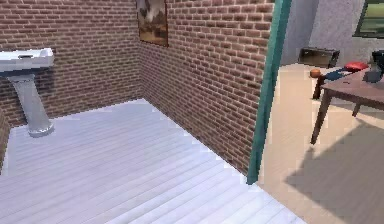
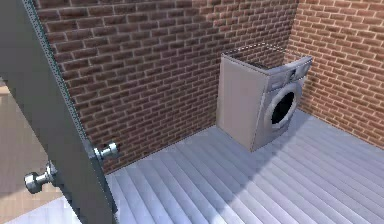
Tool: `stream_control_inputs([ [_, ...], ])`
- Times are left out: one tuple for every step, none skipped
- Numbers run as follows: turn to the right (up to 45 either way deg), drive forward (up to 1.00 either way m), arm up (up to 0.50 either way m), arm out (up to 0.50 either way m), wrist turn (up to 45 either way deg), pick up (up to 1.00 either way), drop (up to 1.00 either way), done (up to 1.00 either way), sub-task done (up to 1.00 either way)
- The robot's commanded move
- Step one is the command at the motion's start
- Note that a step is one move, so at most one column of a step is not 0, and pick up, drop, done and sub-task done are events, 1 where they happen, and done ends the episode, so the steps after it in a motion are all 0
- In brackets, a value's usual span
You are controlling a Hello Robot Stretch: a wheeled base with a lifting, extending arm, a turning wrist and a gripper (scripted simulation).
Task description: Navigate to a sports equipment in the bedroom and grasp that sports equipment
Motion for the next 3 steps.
stream_control_inputs([
  [3.0,0.0,0.0,0.0,0.0,0.0,0.0,0.0,0.0],
  [0.0,0.55,0.0,0.0,0.0,0.0,0.0,0.0,0.0],
  [45.0,0.0,0.0,0.0,0.0,0.0,0.0,0.0,0.0],
])
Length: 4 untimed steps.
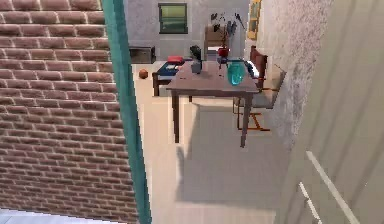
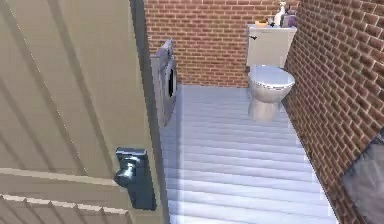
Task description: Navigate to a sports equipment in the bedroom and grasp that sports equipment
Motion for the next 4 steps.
stream_control_inputs([
  [0.0,1.0,0.0,0.0,0.0,0.0,0.0,0.0,0.0],
  [9.0,0.0,0.0,0.0,0.0,0.0,0.0,0.0,0.0],
  [0.0,0.2,0.0,0.0,0.0,0.0,0.0,0.0,0.0],
  [-42.0,0.0,0.0,0.0,0.0,0.0,0.0,0.0,0.0],
])
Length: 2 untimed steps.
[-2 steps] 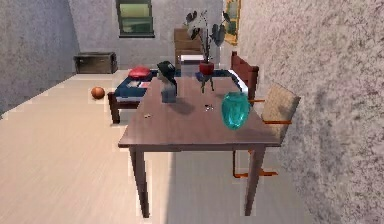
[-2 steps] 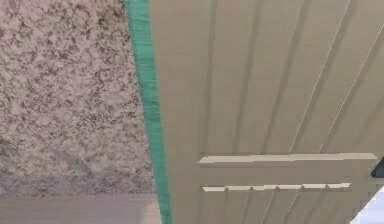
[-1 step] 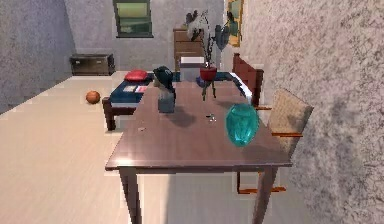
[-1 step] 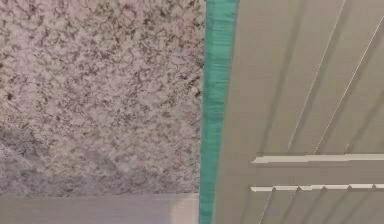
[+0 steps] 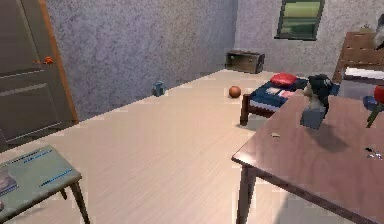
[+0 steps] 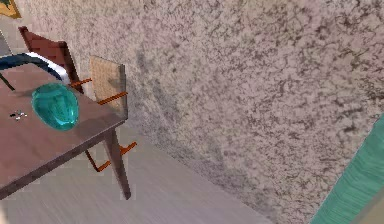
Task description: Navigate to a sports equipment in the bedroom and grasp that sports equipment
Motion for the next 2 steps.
stream_control_inputs([
  [-3.0,0.0,0.0,0.0,0.0,0.0,0.0,0.0,0.0],
  [0.0,0.4,0.0,0.0,0.0,0.0,0.0,0.0,0.0],
])
